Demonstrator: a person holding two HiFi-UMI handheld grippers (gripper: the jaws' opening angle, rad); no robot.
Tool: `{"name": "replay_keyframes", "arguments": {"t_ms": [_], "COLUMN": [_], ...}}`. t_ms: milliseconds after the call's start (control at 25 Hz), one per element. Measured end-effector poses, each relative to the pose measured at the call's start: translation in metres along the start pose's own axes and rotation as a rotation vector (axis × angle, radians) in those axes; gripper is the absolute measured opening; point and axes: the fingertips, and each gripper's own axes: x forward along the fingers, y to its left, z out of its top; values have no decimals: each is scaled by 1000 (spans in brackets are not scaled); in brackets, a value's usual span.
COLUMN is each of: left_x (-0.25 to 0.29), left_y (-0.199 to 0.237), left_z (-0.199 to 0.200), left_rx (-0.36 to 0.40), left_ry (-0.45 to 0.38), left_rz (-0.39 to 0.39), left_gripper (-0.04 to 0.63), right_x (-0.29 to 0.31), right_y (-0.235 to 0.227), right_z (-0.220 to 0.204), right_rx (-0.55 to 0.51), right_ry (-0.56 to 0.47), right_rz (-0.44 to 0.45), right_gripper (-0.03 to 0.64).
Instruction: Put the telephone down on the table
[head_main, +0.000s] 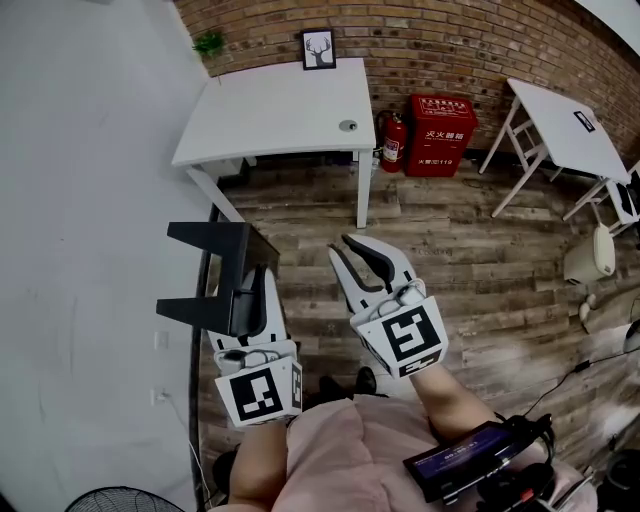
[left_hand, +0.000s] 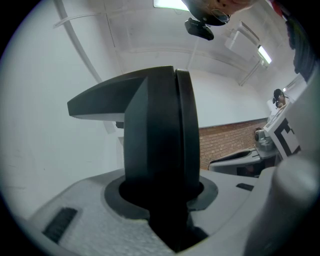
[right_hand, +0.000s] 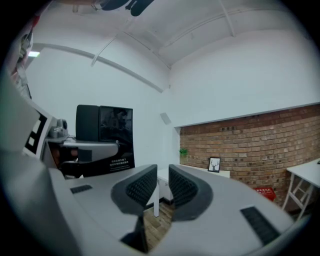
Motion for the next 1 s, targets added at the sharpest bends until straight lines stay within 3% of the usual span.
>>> {"name": "replay_keyframes", "arguments": {"t_ms": [200,600,720,1000], "left_x": [11,54,77,136], "left_y": [1,16,26,45], "left_z": [2,-17,-26,-33], "left_rx": [-18,-71,-93,-104], "left_ry": [2,11,14,21], "left_rz": [-84,-300,-380,-603], "left_gripper": [161,161,161,161], "right_x": [11,64,94,175], "right_y": [-3,18,23,12], "right_z": [2,-10,-14,-23], "right_rx": [-10,16,5,26], "right_ry": [-14,21,35,79], "right_rz": [99,449,543,622], "right_gripper": [115,250,262,282]}}
